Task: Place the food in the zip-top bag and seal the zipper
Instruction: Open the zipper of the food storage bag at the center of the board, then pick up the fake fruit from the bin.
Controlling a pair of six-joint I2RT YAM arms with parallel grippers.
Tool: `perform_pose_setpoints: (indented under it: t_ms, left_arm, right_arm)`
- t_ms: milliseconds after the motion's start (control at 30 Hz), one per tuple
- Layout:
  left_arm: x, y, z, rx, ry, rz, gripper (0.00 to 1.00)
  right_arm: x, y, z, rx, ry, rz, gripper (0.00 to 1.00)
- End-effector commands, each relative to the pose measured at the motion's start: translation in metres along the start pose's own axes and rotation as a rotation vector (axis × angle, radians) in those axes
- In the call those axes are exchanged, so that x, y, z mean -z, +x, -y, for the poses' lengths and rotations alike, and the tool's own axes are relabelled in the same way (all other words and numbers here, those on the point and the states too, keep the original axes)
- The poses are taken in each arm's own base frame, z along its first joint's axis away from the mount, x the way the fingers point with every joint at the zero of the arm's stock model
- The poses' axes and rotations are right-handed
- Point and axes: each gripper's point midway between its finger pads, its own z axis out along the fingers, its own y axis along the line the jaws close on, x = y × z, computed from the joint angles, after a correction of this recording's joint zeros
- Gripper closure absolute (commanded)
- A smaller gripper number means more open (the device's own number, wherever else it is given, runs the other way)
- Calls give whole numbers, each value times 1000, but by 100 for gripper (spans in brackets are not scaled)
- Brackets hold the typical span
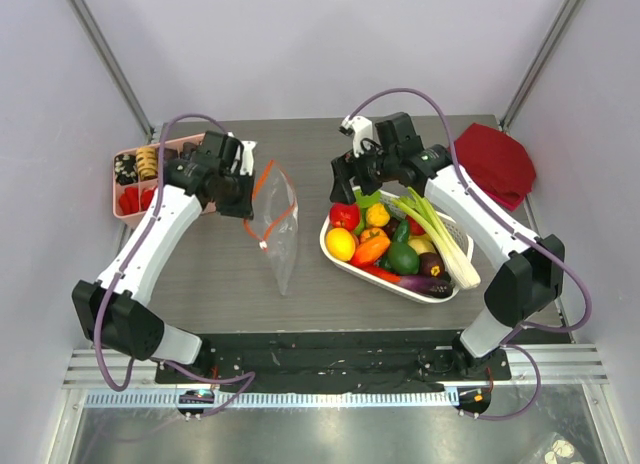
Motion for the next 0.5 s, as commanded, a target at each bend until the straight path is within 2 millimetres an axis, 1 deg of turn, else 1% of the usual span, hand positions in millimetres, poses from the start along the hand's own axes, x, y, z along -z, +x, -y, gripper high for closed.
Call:
perform_pose_setpoints:
  t_ms: [0,100,133,200,233,267,300,333,367,400,467]
  left_arm:
    - [22,-22,-10,-7,-77,74,100]
    - [31,-18,-14,-30,-98,76,100]
    - [34,-16,-22,-41,-147,64,100]
    - [43,-21,-25,-97,-210,70,100]
    - [49,-17,-32,-153,-271,39,100]
    - [55,-25,-38,-199,-350,50,100]
    - [59,-28,-42,-228,-395,49,100]
    - [63,-26,-46,-272,-419,26,100]
    - [65,-29,-50,-297,-459,19,100]
    - [65,-29,-48,-321,-470,7,100]
    - [61,-28,-50,-382,-510,-57,100]
  right_arm:
    - [19,-18,5,71,51,51,10]
    - [17,-15,9,88,62,40,8]
    - [16,-14,10,96,66,37,8]
    - [14,-11,16,104,88,22,8]
    - [13,-10,18,103,96,18,7]
    - [13,-8,19,102,99,8,7]
    - [12,-7,19,103,99,3,7]
    - [12,-5,20,103,99,1,7]
    - [12,-4,19,102,98,-4,7]
    - [11,-2,20,101,95,-11,7]
    - [10,3,20,107,93,-24,7]
